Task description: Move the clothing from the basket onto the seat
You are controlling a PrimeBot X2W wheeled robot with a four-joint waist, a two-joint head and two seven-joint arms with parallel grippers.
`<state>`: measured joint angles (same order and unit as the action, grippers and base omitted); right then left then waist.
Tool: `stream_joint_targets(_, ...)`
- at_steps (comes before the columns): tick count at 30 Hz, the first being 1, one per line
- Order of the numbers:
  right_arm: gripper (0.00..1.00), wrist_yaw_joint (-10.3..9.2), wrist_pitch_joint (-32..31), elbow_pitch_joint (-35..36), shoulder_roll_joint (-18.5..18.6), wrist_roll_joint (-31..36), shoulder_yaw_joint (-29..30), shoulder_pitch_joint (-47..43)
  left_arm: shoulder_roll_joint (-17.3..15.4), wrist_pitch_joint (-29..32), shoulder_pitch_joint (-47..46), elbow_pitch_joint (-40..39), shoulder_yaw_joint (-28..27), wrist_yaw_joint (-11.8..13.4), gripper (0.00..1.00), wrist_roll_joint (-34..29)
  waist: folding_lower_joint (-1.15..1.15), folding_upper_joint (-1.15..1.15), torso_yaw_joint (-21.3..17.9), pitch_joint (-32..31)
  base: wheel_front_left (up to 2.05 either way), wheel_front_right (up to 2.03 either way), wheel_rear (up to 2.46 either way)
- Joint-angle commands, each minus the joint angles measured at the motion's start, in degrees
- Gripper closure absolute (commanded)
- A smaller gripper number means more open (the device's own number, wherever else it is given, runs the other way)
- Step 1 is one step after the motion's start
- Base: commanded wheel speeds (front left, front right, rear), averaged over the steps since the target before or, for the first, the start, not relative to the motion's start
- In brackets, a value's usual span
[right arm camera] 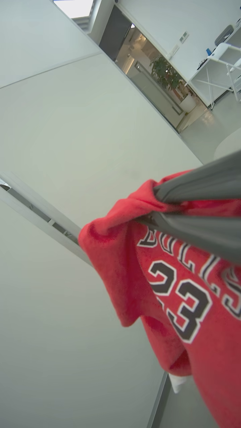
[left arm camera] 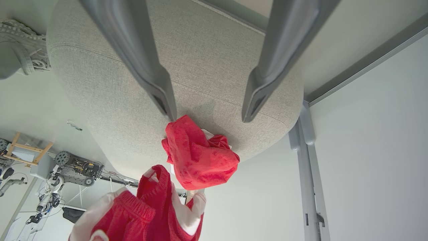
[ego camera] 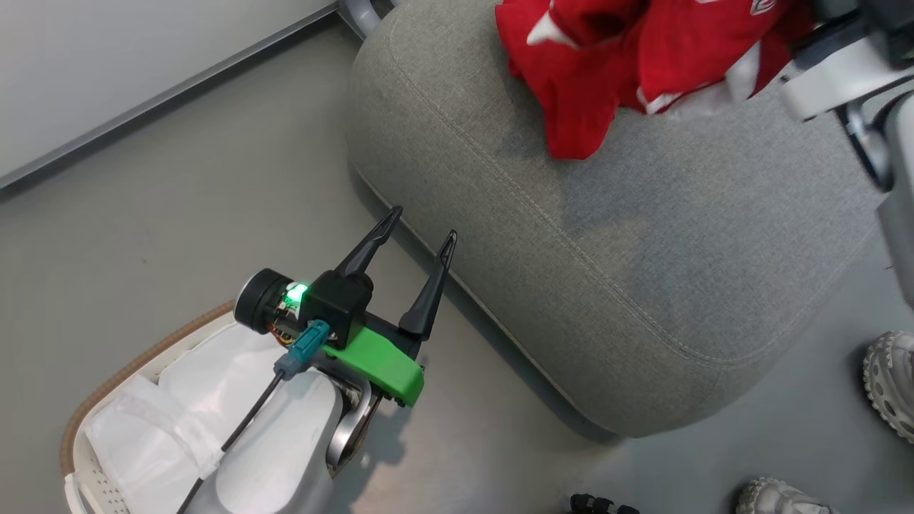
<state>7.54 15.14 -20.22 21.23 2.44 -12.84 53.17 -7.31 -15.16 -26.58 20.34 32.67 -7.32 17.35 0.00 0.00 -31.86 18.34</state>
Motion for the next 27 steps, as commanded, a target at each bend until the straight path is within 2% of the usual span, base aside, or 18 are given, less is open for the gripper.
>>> stream_joint_targets(1,1.0,-0.09,0.0,-0.9,0.87,0.87,1.42,1.78,-0.91,0.02,-1.36,-0.37,-0.03,-0.24,0.0,-0.46,0.0,0.0,1.53,3.45,0.0,0.0,0.0)
stream_joint_targets(8,1.0,-0.1,0.01,-7.01,3.75,5.26,9.27,9.14,-2.65,0.02,-5.36,-1.38,2.16,-0.24,0.0,-1.14,0.0,0.0,4.95,10.32,0.0,0.0,0.0)
stream_joint_targets(13,1.0,-0.1,0.01,-11.57,5.34,7.54,12.45,10.97,-3.57,0.02,-9.05,-1.88,4.77,-0.24,0.0,-1.18,0.0,0.0,7.88,15.0,0.0,0.0,0.0)
stream_joint_targets(21,1.0,-0.1,0.0,-16.8,1.08,8.55,20.92,7.59,-4.86,0.02,-13.77,-2.23,6.35,-0.24,0.0,-1.03,0.0,0.0,10.19,21.28,0.0,0.0,0.0)
stream_joint_targets(27,1.0,-0.1,0.0,-18.43,-2.84,8.68,26.76,4.41,-5.56,0.02,-14.94,-1.84,6.27,-0.24,0.0,-1.31,0.0,0.0,10.65,23.66,0.0,0.0,0.0)
